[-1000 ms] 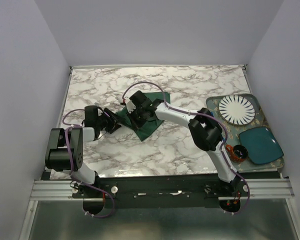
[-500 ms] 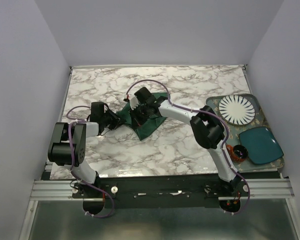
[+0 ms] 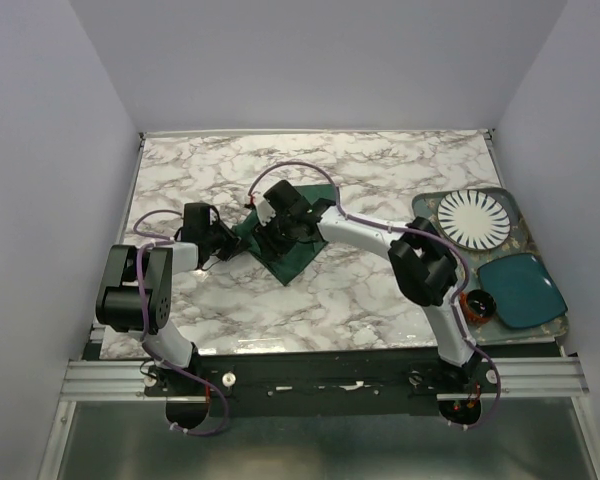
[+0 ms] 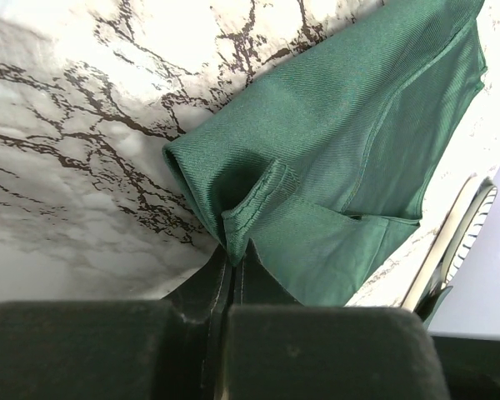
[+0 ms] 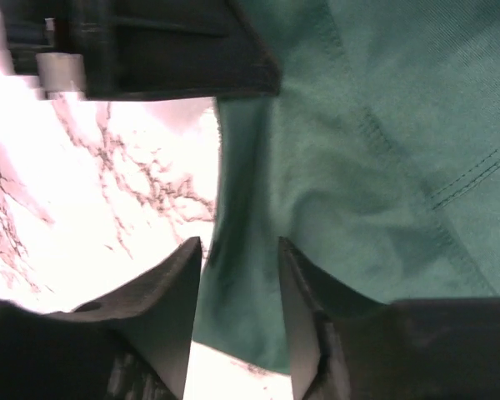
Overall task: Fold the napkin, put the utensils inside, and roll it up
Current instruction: Roll the napkin with the utensil
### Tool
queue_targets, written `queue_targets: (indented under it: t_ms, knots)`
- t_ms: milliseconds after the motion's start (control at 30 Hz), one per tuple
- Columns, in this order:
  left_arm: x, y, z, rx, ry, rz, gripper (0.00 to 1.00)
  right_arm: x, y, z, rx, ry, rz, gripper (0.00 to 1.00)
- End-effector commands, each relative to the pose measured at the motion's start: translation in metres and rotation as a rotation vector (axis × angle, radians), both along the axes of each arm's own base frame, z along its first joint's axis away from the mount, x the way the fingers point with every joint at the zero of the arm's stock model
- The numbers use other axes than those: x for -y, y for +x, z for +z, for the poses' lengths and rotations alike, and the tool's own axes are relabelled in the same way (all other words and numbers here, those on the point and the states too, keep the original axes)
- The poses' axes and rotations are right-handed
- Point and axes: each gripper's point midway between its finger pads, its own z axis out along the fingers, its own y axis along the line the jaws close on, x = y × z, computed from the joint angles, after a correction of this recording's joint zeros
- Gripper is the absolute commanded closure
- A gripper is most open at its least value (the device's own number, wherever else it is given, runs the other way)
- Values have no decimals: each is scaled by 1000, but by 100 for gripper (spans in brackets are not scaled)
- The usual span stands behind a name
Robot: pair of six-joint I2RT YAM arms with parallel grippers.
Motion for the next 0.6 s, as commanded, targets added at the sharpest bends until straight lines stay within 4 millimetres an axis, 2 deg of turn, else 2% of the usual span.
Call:
queue_targets:
  t_ms: [0, 67, 167, 400, 567]
  knots:
    - [-8, -3, -10, -37, 49, 25, 100, -1, -5, 17, 162, -79, 6, 41]
    - [-8, -3, -10, -38, 44, 26, 100, -2, -4, 11, 190, -108, 2, 33]
    - [-6, -5, -9, -48, 26, 30, 100, -5, -4, 1, 243, -158, 14, 28]
    - [-5, -6, -10, -65, 16, 36, 100, -8, 0, -12, 383, -256, -19, 29]
    - [-4, -6, -9, -72, 12, 39, 100, -5, 2, -23, 400, -291, -32, 31]
